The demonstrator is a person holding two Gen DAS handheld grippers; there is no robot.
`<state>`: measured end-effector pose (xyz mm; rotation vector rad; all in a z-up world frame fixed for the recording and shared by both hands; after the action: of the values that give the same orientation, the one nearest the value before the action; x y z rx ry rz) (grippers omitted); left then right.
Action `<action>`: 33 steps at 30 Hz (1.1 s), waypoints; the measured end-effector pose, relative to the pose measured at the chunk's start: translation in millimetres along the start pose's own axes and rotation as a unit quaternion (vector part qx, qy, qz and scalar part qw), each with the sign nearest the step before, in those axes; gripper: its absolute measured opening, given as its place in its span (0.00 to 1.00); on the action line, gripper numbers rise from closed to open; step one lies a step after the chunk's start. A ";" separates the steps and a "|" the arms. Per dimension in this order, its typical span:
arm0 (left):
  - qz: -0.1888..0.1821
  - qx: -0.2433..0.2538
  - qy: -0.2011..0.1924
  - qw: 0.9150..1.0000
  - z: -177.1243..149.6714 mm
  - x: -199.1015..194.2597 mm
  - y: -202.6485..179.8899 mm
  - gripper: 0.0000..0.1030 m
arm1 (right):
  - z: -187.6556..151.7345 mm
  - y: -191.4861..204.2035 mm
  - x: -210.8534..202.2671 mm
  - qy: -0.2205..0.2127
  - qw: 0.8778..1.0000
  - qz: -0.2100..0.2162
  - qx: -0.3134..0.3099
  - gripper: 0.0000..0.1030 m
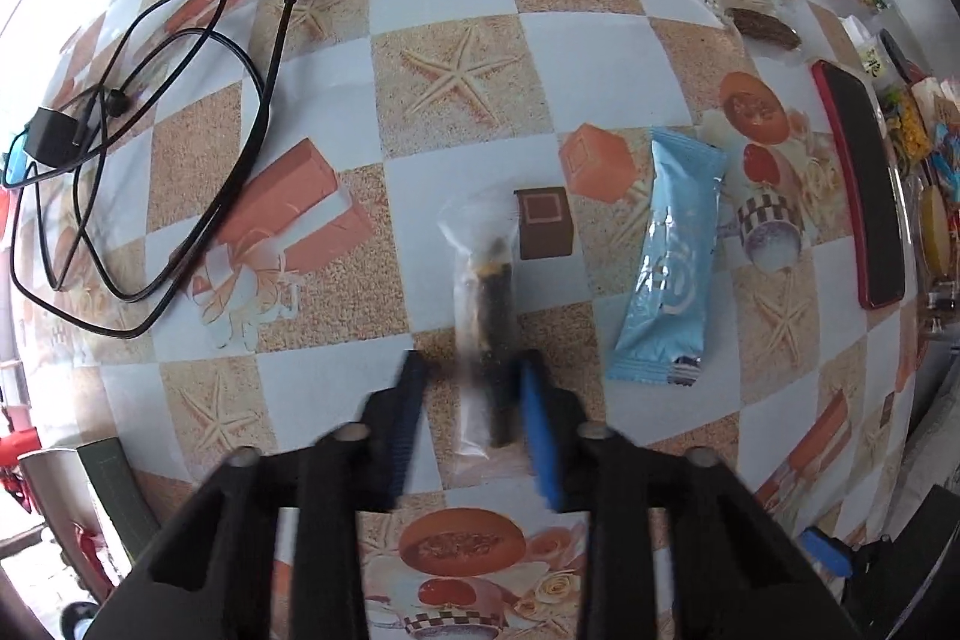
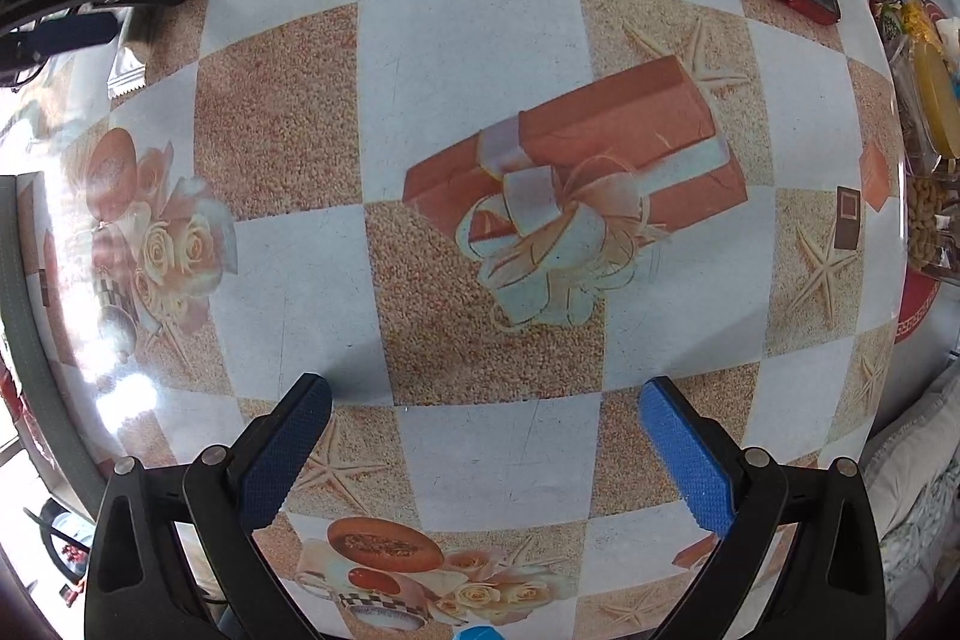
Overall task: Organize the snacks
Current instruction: 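Lower the left tool over the clear-wrapped dark bar while right tool moves to the light-blue pack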
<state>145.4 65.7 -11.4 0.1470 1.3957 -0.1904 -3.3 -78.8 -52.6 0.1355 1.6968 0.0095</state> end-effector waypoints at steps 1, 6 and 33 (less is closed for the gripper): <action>0.002 0.001 0.000 1.000 -2.5 -0.6 2.8 0.21 | 1.2 -0.1 -0.1 0.000 1.000 0.000 -0.001 1.00; 0.010 -0.009 0.002 1.000 -35.1 -6.9 20.1 0.21 | -1.1 -1.1 0.5 0.010 1.000 0.000 0.001 1.00; 0.009 -0.073 -0.008 0.997 -75.3 13.6 79.7 0.77 | 109.7 67.6 -54.7 -0.117 0.993 -0.006 -0.003 0.51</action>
<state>92.6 159.0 -38.3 0.0382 1.3875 -0.0740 117.6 -24.9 -7.2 0.1171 1.4635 -0.0090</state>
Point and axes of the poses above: each gripper's, at about its wrist camera, not at the fingertips, and x roughly the way its jaws point, y to its left, z to its top, the point moved 3 cm from there along x, roughly the way its jaws point, and after that the axes turned 7 degrees about -y, right-handed, at the moved point
